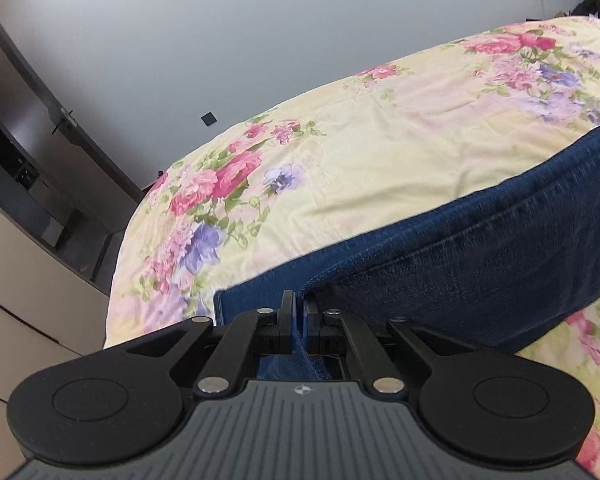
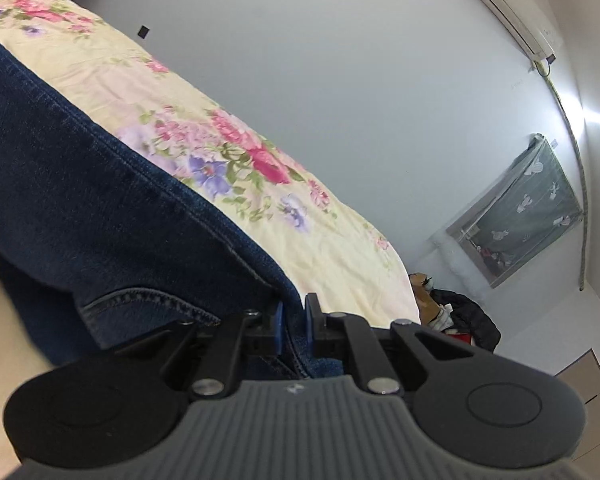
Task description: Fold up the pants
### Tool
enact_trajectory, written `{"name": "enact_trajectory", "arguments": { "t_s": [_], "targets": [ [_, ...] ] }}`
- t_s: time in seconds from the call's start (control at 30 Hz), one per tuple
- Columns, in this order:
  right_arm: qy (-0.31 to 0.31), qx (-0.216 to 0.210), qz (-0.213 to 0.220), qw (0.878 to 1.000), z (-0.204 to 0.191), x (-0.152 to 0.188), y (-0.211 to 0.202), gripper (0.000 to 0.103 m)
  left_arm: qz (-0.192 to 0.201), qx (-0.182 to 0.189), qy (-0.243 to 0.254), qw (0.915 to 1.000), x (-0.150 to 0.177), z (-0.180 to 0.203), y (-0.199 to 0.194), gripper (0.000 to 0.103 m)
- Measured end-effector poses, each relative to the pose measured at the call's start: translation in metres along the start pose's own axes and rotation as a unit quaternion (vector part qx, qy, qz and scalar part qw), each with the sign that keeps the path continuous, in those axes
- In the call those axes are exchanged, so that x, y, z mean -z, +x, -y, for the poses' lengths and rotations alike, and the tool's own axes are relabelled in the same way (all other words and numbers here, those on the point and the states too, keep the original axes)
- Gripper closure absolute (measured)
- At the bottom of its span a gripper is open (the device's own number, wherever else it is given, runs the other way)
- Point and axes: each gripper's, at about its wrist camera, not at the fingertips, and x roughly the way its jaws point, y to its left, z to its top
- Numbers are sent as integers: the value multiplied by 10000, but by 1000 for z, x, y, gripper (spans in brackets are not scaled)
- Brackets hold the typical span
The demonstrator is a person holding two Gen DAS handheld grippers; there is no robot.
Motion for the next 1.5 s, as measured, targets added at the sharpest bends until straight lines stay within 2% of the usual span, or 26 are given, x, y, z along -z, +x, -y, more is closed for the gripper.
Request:
{"name": "enact_trajectory", "arguments": {
  "t_s": [0.13, 0.3, 0.47, 0.57, 0.7, 0.83, 0.9, 0.93, 0.97, 1.0, 1.03, 1.1, 1.2, 1.27, 1.37, 1.5],
  "targets": [
    [-19, 101, -175, 9998, -10, -30, 79, 100, -86, -83, 69, 9999, -21, 6, 47, 101],
    [-57, 130, -464, 9988, -36, -43, 163, 100, -370, -218, 220, 9988, -38, 32, 119, 101],
    [-183, -6, -815, 9965, -70, -32, 236, 100, -645, -452, 526, 9955, -43, 66, 181, 101],
    [-275, -107, -1021, 9943, -88, -17, 262, 100, -880, -472, 627, 9930, -38, 75, 211, 101],
    [-302, -155, -969, 9947, -97, -5, 265, 99, -914, -452, 782, 9917, -30, 82, 224, 101],
    [-244, -132, -933, 9952, -93, -8, 262, 98, -848, -345, 622, 9939, -31, 76, 218, 101],
    [-172, -130, -980, 9950, -88, -10, 254, 95, -860, -7, 509, 9950, -34, 66, 211, 85],
    [-148, -111, -986, 9950, -87, -12, 249, 88, -866, 282, 417, 9950, -36, 59, 204, 70],
    [-138, -47, -931, 9955, -85, -15, 244, 68, -836, 584, 312, 9943, -37, 50, 196, 50],
    [-100, 44, -838, 9964, -83, -18, 237, 55, -791, 832, 207, 9932, -39, 41, 184, 40],
    [-26, 94, -724, 9973, -80, -21, 227, 41, -666, 893, 113, 9937, -39, 33, 171, 34],
    [174, 110, -652, 9977, -76, -30, 209, 41, -449, 977, -36, 9942, -39, 19, 146, 33],
    [590, -39, -623, 9963, -76, -38, 181, 41, -377, 1270, -81, 9911, -29, 1, 117, 33],
    [869, -224, -670, 9937, -82, -37, 162, 41, -372, 1352, 184, 9899, -14, 1, 103, 33],
    [1012, -520, -710, 9910, -98, -30, 134, 40, -393, 1498, 914, 9837, 18, 12, 87, 29],
    [816, -656, -747, 9917, -126, -16, 104, 39, -587, 1448, 2112, 9649, 69, 39, 83, 28]
  ]
}}
